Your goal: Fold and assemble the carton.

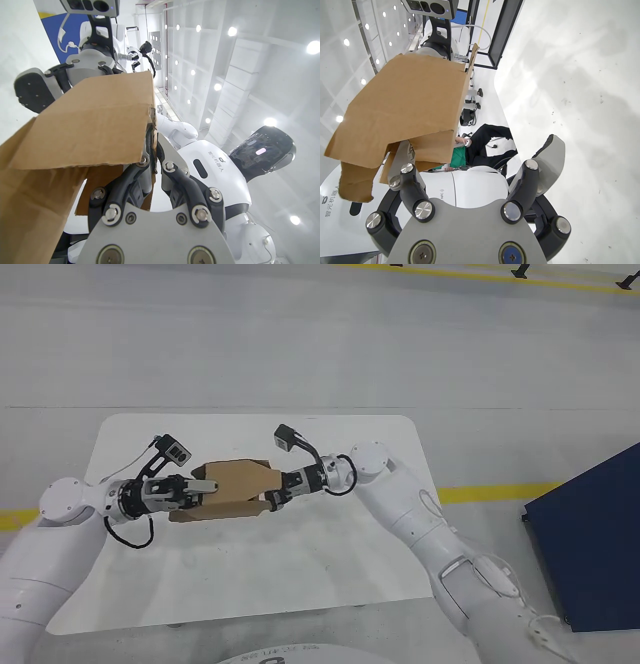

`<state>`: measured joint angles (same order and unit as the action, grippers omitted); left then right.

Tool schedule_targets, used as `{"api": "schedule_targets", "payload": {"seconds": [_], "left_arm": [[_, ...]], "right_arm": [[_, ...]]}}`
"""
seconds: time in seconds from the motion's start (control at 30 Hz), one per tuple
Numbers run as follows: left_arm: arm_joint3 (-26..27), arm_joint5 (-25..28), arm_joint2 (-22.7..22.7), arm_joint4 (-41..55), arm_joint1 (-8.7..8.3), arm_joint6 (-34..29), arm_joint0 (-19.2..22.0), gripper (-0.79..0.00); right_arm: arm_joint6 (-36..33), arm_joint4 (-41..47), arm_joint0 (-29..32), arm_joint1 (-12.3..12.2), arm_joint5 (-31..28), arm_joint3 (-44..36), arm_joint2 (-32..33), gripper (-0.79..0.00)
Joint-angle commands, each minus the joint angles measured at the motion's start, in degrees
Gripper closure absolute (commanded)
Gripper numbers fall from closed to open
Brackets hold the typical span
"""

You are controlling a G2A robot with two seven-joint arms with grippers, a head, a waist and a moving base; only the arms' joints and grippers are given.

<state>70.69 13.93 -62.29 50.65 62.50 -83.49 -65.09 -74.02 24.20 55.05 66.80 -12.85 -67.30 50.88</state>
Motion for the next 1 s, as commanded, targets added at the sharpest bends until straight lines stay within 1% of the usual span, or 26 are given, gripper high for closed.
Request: {"api": "schedule_targets", "payload": {"seconds": [0.0,0.17,0.47,0.67,0.8,0.87,0.97], "left_arm": [[-0.29,-0.34,-0.22,1.06,0.07,-0.68,0.07,0.0],[-0.64,-0.66,-0.53,1.97,0.2,-1.49,0.09,0.0],[-1.47,-0.93,0.71,2.07,0.88,-1.46,0.73,0.0],[-2.53,-0.28,-0.28,2.41,0.94,-1.62,1.18,0.0],[-2.58,0.03,-1.53,2.89,0.8,-1.98,1.02,0.0],[-2.32,0.26,-2.05,2.92,0.74,-1.84,0.84,0.0],[-1.7,1.99,-2.72,-0.59,0.53,0.42,0.72,0.0]], "right_arm": [[0.57,-0.49,-0.48,0.22,0.44,0.4,-0.57,-0.785],[1.19,-0.56,-1.27,0.65,0.75,1.24,-1.42,-0.785],[2.27,-0.81,-2.52,1.42,1.45,2.68,-2.81,-0.785],[0.9,1.56,-1.94,0.92,-1.04,3.63,-0.48,-0.785],[-2.41,4.24,-0.64,0.09,-2.59,3.25,2.14,-0.785],[-2.41,4.24,-0.64,0.09,-2.59,3.25,2.14,-0.785],[-2.41,4.24,-0.64,0.09,-2.59,3.25,2.14,-0.785]]}}
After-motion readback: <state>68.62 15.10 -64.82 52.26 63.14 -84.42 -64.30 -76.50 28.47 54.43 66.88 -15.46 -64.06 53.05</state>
